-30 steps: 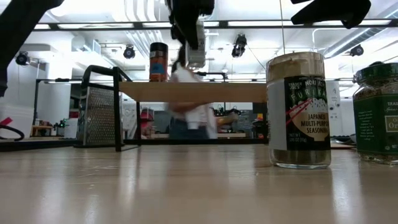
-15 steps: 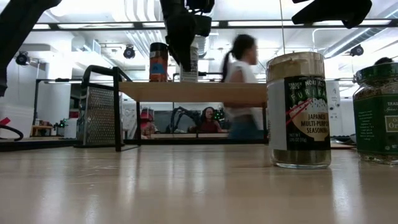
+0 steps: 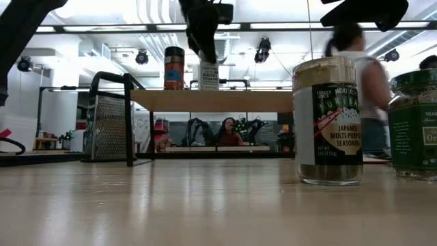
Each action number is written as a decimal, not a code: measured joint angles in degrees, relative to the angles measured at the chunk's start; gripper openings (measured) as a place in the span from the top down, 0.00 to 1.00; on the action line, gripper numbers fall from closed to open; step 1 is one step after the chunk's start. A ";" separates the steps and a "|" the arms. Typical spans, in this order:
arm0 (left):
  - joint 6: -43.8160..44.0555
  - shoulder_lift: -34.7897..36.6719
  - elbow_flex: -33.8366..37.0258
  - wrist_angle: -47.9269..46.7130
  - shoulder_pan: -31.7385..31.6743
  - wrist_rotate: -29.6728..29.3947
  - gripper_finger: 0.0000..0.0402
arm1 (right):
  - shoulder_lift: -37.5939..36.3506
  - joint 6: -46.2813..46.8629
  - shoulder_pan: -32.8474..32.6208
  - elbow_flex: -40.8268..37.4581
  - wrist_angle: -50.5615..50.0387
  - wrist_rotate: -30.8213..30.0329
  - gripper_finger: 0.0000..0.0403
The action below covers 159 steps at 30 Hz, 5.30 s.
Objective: Shelf spices
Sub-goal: Put the white seasoning bottle on the shelf aligned with the other black seasoning bottle, then put the golden seasoning bottle on the shelf aligned with the other white seasoning bottle
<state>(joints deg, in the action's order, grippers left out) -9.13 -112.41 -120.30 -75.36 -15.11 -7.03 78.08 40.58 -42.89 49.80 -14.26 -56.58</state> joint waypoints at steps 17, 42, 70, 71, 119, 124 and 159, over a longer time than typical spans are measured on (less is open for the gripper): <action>0.33 1.71 -13.37 -5.34 8.87 -0.73 0.30 | 0.00 -0.81 0.00 -0.48 -0.14 0.00 0.41; 19.02 5.47 14.76 17.58 40.03 -6.97 0.40 | 4.20 -10.03 9.12 -0.39 6.18 25.14 0.19; 36.85 32.59 50.95 39.22 42.31 -10.01 0.44 | 23.58 -10.49 17.35 17.75 -16.96 39.10 0.35; 36.85 32.36 50.61 39.27 42.41 -10.01 0.44 | 23.50 -10.48 17.39 17.75 -17.02 39.23 0.37; 39.88 31.88 50.59 39.62 42.71 -15.02 0.48 | 17.04 -52.03 58.57 45.68 -34.65 61.58 0.37; 40.11 31.88 50.70 39.55 42.88 -14.99 0.49 | 20.02 -52.83 59.70 49.17 -36.86 61.53 0.37; 40.31 31.88 50.70 39.79 43.08 -14.93 0.49 | 20.68 -53.22 61.44 53.25 -40.75 61.03 0.28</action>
<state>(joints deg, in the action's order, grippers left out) 31.18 -80.53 -69.60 -35.57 27.97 -21.96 98.77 -12.64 18.55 103.05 -55.01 4.45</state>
